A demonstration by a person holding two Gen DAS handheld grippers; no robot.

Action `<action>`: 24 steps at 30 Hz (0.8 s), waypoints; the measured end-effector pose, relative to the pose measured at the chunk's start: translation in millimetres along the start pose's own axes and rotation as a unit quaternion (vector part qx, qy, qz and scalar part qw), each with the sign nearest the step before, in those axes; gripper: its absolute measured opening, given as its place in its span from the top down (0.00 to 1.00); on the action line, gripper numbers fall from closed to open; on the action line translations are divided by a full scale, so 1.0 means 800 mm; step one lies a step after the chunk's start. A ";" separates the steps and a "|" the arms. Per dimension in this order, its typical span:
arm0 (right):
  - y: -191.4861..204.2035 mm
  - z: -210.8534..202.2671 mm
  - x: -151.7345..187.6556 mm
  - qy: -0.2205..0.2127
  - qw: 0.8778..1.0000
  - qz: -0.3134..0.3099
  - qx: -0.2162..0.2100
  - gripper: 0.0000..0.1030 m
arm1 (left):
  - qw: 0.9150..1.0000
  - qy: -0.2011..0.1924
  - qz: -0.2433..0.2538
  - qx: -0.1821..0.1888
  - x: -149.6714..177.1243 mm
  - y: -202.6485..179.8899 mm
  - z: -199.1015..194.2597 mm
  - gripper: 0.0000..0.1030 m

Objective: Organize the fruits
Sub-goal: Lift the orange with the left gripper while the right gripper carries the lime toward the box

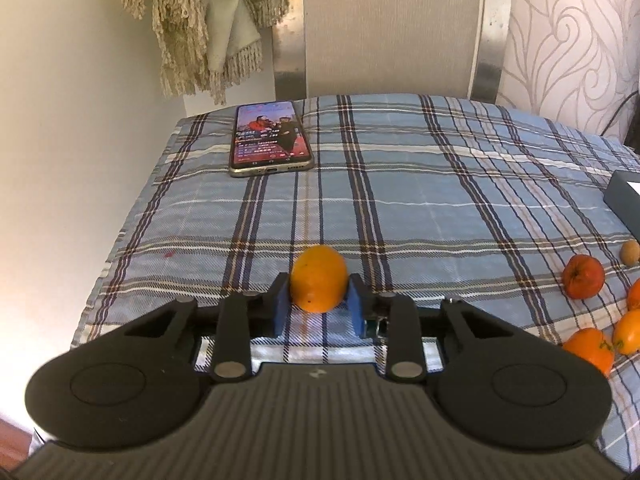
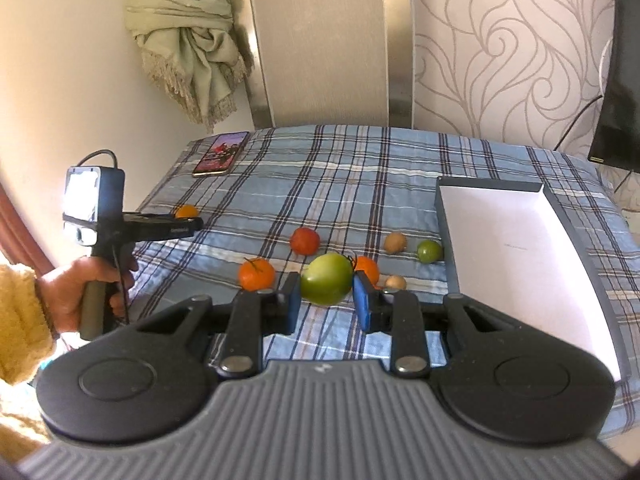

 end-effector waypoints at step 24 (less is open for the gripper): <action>-0.007 0.014 0.011 0.003 1.000 -0.008 -0.027 0.70 | 1.000 -0.011 -0.006 0.012 -0.010 -0.070 -0.067 0.66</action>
Point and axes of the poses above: each gripper's, at about its wrist camera, not at the fingertips, and z roughly the way its jaws point, y to its left, x to its underside, the point moved 6 cm from there along z, roughly the way its jaws point, and after that the axes turned 14 degrees about y, right-handed, at the moved point
